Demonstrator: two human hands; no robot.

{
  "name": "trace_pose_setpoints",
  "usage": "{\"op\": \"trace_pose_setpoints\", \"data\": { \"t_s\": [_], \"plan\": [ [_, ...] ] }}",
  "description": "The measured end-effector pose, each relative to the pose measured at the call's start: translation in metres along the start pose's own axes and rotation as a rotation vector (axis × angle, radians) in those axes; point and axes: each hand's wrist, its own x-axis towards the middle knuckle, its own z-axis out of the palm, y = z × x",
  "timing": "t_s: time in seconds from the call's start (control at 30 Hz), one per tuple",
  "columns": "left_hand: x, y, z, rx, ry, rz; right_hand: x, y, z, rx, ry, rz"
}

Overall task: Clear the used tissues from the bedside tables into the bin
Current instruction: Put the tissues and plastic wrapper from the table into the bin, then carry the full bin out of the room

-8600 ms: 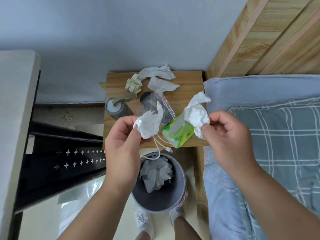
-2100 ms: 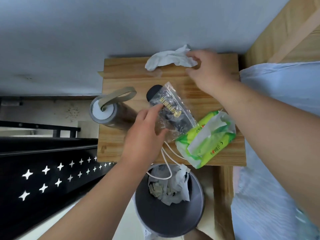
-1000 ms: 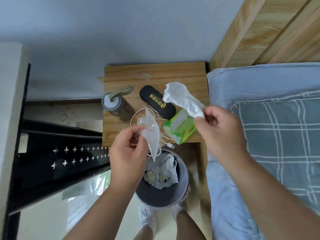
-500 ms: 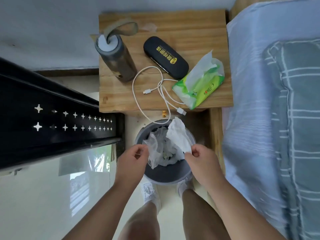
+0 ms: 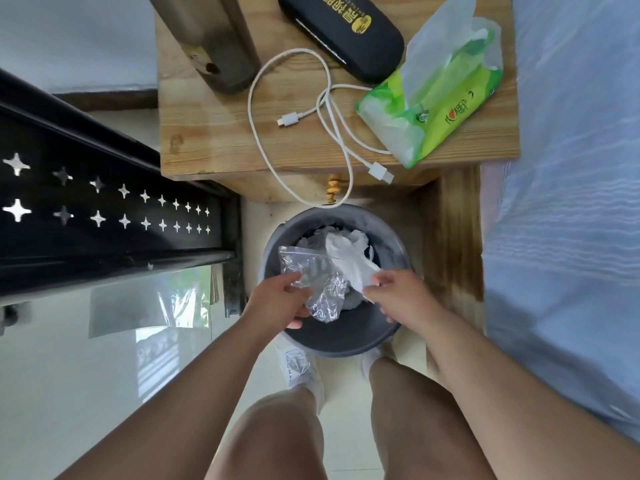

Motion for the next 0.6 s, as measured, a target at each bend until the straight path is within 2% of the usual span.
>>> {"op": "trace_pose_setpoints", "data": {
  "t_s": [0.07,0.13,0.3,0.37,0.47,0.6],
  "plan": [
    [-0.003,0.0,-0.002,0.002,0.011,0.006,0.0,0.002,-0.004,0.049,-0.015,0.013],
    [-0.008,-0.001,-0.008,-0.019,0.073,0.042,-0.006,0.002,-0.006,0.042,0.071,-0.039],
    [-0.016,-0.002,-0.033,0.154,0.466,0.16,-0.018,0.006,-0.017,0.087,0.439,-0.102],
    [-0.009,-0.003,-0.039,0.165,0.447,0.135,-0.015,0.009,-0.02,0.107,0.477,-0.057],
    [0.005,0.0,-0.034,0.146,0.264,0.076,-0.003,0.015,-0.018,0.11,0.374,0.051],
    [0.013,0.002,-0.029,0.11,0.29,0.033,0.003,0.019,-0.017,0.161,0.304,0.106]
  ]
}}
